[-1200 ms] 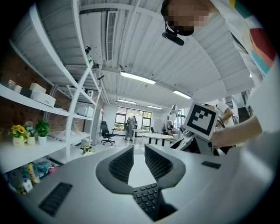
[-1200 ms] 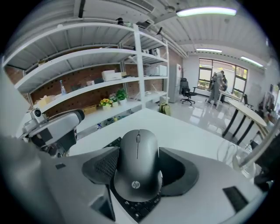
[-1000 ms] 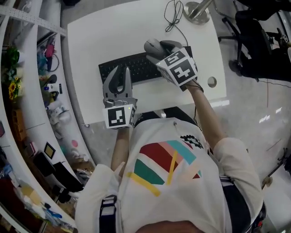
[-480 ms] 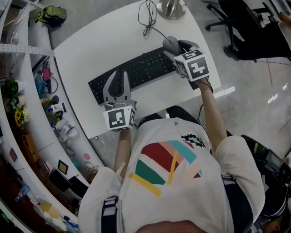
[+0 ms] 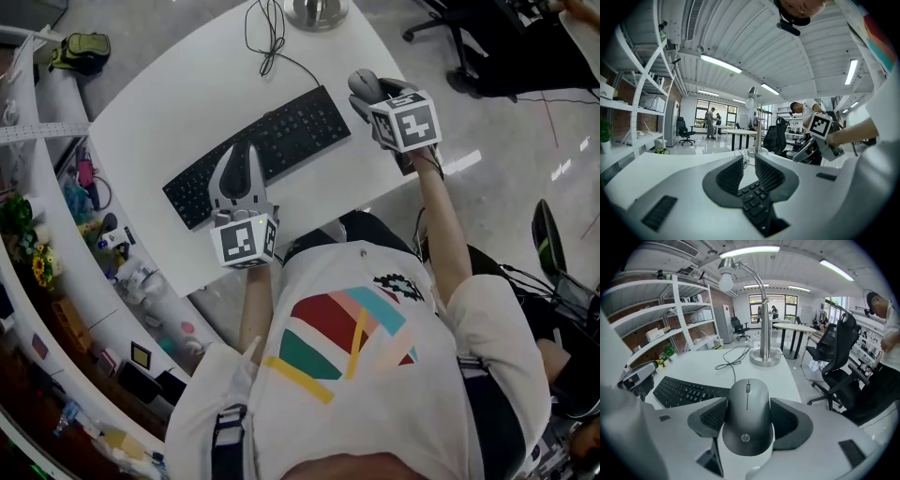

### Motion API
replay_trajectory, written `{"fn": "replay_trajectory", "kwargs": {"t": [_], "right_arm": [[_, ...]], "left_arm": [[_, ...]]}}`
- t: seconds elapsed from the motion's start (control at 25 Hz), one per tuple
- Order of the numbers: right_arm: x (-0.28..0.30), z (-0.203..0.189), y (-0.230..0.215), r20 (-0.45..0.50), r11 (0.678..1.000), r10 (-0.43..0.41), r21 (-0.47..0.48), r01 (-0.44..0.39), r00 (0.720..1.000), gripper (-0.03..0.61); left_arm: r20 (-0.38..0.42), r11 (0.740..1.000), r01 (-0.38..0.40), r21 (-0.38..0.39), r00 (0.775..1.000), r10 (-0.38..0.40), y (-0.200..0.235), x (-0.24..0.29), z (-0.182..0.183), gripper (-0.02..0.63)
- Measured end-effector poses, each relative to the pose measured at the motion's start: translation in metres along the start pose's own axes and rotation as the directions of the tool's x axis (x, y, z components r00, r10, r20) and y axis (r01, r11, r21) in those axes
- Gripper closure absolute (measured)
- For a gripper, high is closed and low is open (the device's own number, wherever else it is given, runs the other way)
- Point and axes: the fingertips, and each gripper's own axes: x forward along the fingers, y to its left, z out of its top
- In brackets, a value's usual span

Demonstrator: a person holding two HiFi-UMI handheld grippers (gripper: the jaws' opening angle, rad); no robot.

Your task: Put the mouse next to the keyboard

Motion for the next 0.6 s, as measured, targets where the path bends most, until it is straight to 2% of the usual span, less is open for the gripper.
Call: {"fn": "replay_trajectory", "kwargs": {"t": [0.32,0.6], "right_arm": [[0.037,-0.031,-0.021,-0.071,1.000,-0.010,0.027,0.012,0.997,0.284],[0.050,-0.040,-0.027,-0.110,0.999,-0.023,0.022,0.026,0.994,0.284]], "left_arm": [[-0.016,1.000,-0.024,-0.009,1.000,0.024,0.002,0.007,0.000,0.505],[-0.038,1.000,-0.009,0.001,0.999,0.009,-0.003,0.008,-0.002,0.505]]}}
